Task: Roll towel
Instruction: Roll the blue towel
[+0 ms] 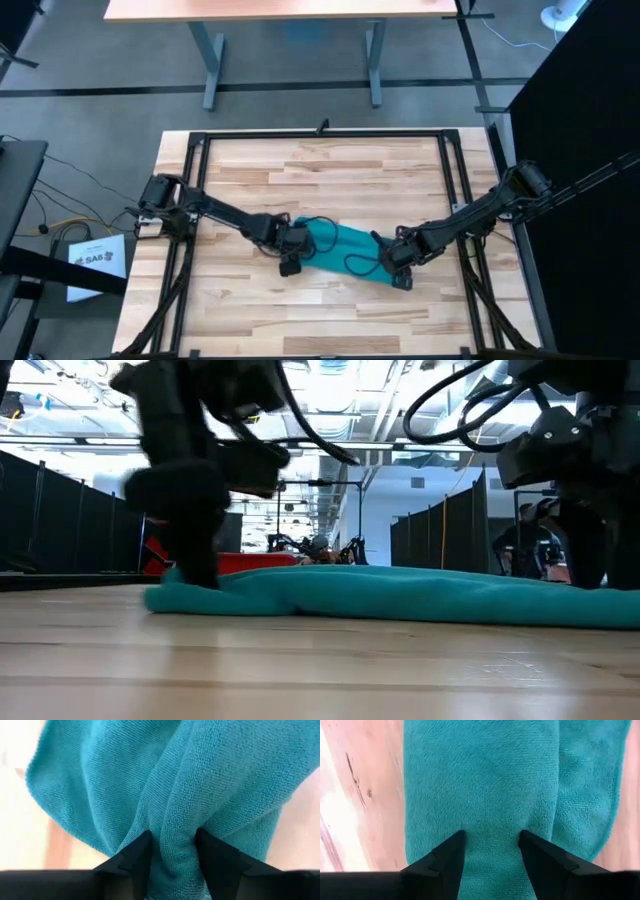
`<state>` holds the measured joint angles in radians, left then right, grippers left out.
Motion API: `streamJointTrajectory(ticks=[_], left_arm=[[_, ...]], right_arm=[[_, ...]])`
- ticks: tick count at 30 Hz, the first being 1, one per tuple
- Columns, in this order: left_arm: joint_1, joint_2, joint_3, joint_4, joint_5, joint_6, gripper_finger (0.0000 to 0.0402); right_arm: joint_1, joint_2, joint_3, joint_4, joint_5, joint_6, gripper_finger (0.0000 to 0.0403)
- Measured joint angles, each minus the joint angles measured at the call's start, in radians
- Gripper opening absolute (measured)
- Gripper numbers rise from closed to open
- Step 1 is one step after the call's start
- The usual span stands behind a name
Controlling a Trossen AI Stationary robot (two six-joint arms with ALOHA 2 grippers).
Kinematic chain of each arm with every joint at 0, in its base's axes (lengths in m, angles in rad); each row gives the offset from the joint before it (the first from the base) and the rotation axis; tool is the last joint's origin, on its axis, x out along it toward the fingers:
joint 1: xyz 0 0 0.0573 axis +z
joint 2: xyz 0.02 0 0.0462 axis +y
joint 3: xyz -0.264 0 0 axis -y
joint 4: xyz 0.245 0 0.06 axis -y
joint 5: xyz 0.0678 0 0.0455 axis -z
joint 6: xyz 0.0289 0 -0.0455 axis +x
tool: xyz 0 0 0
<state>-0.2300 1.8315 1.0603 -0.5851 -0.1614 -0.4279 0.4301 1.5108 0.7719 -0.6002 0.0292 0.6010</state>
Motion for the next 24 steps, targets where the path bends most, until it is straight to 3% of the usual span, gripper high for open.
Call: streamJointTrajectory(ticks=[4, 11, 15, 24], left_arm=[[-0.102, 0.0, 0.006, -0.023, 0.008, -0.174, 0.0141], [-0.255, 0.004, 0.058, -0.054, 0.031, -0.297, 0.0141], [-0.264, 0.006, 0.115, -0.178, -0.001, -0.251, 0.0141], [-0.234, 0.006, 0.322, -0.406, -0.021, 0.013, 0.0141]], right_arm=[[0.009, 0.0, 0.0, 0.02, 0.0, -0.077, 0.0177], [0.051, 0.0, 0.0, 0.069, -0.003, -0.105, 0.0177], [0.056, 0.0, 0.013, 0.061, -0.003, -0.105, 0.0177], [0.057, -0.008, 0.133, -0.002, -0.004, -0.131, 0.0177]])
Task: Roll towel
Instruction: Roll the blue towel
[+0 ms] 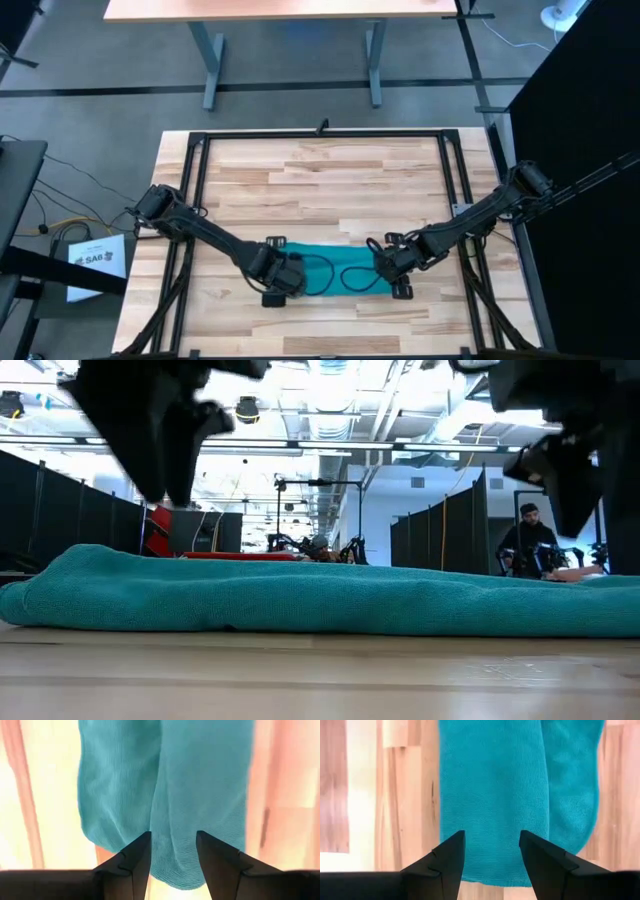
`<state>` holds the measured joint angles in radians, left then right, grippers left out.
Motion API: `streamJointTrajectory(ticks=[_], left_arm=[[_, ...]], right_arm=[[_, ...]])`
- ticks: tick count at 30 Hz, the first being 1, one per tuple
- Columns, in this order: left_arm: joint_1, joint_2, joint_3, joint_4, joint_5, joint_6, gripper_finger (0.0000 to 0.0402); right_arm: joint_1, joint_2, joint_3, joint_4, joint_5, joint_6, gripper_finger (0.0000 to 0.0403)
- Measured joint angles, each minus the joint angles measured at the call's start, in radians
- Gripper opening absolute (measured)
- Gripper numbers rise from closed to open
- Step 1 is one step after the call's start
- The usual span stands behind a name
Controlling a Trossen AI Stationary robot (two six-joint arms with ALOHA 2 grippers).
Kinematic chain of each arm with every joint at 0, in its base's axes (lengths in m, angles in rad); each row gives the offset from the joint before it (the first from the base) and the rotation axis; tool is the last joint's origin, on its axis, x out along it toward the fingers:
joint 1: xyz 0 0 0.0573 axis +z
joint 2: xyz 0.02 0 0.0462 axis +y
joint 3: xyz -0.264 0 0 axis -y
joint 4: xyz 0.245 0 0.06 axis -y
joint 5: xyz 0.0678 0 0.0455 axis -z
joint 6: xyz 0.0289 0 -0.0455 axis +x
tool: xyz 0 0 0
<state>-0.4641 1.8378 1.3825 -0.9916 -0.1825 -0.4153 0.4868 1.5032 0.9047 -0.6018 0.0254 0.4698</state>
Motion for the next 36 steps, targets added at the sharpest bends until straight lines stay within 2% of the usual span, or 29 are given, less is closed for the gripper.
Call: streamJointTrajectory(ticks=[6, 11, 15, 21, 24, 28, 30, 36], left_arm=[[-0.022, 0.0, 0.133, -0.052, 0.048, 0.051, 0.0141], [-0.07, -0.001, 0.185, -0.058, 0.047, -0.001, 0.0141], [-0.136, -0.001, 0.186, -0.059, 0.045, -0.084, 0.0141], [-0.238, -0.001, 0.186, -0.057, -0.071, -0.217, 0.0141], [-0.254, 0.021, 0.184, -0.047, -0.107, -0.25, 0.0141], [-0.256, 0.112, 0.182, -0.048, -0.109, -0.252, 0.0141], [-0.256, 0.154, 0.182, -0.05, -0.111, -0.26, 0.0141], [-0.256, 0.228, 0.182, -0.049, -0.119, -0.296, 0.0141]], right_arm=[[0.022, -0.001, 0.052, 0.011, -0.023, 0.128, 0.0177], [0.04, -0.001, 0.072, 0.047, -0.161, 0.166, 0.0177], [0.081, 0.0, 0.112, 0.08, -0.178, 0.185, 0.0177], [0.151, 0.039, 0.225, -0.026, -0.035, 0.162, 0.0172], [0.162, 0.122, 0.271, -0.12, -0.022, 0.124, 0.0167], [0.167, 0.258, 0.323, -0.225, -0.008, 0.064, 0.0165], [0.168, 0.308, 0.344, -0.273, 0.033, 0.056, 0.0165], [0.158, 0.336, 0.353, -0.266, 0.087, 0.062, 0.0165]])
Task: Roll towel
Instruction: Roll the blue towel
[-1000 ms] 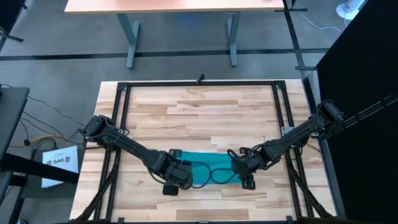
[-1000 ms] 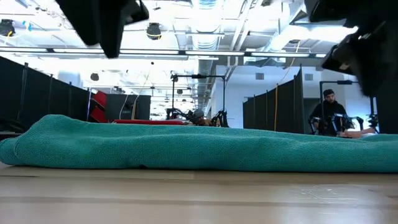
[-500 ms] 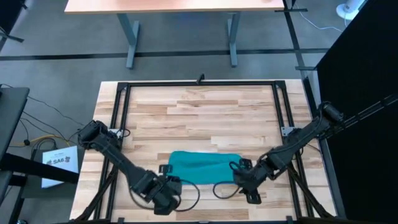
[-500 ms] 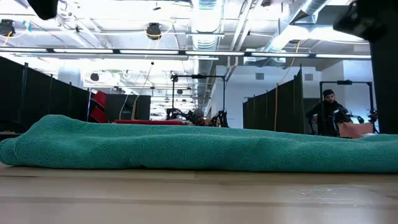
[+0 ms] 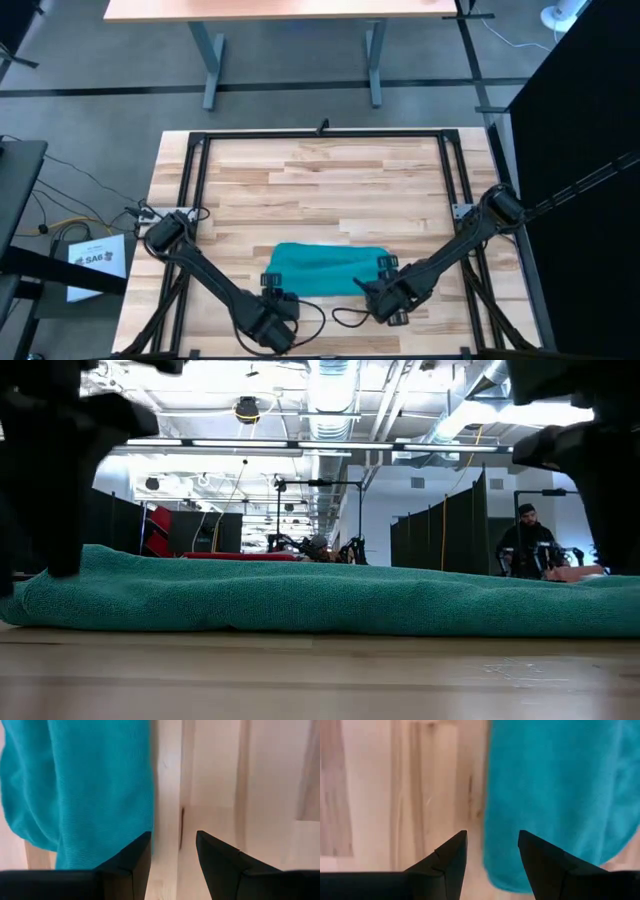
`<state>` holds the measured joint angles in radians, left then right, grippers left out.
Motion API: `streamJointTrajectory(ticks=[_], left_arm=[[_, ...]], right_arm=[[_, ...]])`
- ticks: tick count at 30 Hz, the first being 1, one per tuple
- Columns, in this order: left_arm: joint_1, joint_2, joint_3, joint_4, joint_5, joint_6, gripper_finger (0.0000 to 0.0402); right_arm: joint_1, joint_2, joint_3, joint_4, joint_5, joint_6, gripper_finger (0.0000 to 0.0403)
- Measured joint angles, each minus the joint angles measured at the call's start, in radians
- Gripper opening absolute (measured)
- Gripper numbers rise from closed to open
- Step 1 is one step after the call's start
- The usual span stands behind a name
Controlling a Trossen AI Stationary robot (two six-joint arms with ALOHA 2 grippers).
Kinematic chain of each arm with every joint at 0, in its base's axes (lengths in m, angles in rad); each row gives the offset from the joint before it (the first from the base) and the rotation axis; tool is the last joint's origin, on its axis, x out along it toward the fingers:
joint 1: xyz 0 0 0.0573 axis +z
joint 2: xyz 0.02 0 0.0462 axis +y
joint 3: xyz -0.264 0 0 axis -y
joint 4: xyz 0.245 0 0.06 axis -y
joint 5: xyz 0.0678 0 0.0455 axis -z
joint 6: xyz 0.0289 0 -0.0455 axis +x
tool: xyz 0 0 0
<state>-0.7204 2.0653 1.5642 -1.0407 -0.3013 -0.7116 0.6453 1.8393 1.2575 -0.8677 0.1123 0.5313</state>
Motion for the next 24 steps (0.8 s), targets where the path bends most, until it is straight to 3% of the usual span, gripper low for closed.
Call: streamJointTrajectory(ticks=[17, 24], left_arm=[[0.015, 0.048, -0.05, 0.077, -0.029, 0.009, 0.0141], [0.027, 0.047, -0.038, 0.035, -0.02, 0.015, 0.0141]], right_arm=[[-0.013, -0.001, -0.09, 0.087, 0.029, 0.078, 0.0165], [-0.013, -0.001, -0.101, 0.117, 0.028, 0.099, 0.0165]])
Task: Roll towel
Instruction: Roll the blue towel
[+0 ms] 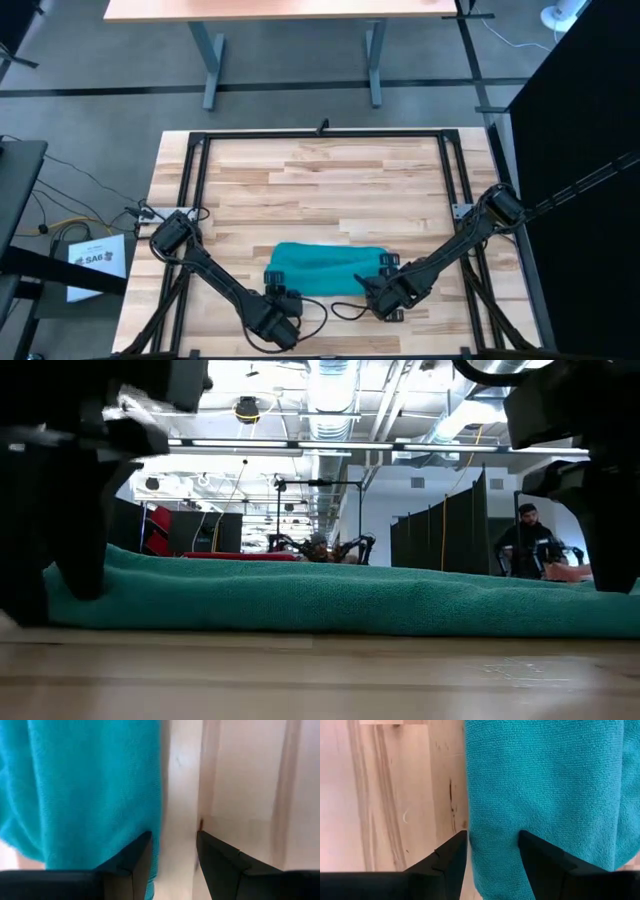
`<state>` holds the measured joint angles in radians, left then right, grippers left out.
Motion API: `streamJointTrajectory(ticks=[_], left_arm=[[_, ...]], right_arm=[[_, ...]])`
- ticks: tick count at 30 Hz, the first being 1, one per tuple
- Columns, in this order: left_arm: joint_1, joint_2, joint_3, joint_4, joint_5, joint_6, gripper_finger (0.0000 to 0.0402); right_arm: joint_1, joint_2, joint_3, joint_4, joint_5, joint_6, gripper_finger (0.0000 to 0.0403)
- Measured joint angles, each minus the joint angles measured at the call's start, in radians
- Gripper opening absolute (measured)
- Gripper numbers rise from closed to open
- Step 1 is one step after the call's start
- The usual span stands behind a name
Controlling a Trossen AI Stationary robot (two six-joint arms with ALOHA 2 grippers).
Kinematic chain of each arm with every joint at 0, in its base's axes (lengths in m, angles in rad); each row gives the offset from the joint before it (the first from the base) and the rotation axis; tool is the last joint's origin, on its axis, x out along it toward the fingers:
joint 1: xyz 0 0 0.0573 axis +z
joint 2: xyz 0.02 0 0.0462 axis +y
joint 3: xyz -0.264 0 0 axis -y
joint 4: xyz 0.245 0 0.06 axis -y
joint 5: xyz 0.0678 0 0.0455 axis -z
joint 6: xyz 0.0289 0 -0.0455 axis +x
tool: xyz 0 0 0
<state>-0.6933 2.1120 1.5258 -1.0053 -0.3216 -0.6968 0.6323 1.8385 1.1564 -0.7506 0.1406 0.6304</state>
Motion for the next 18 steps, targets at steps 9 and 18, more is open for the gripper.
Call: streamJointTrajectory(ticks=[9, 18], left_arm=[[-0.002, 0.0, 0.059, -0.058, -0.08, 0.012, 0.0141], [0.002, 0.0, -0.025, 0.073, -0.084, 0.051, 0.0141]], right_arm=[[0.0, 0.0, 0.0, 0.005, -0.001, 0.0, 0.0165], [0.0, 0.0, 0.0, 0.005, -0.003, -0.002, 0.0165]])
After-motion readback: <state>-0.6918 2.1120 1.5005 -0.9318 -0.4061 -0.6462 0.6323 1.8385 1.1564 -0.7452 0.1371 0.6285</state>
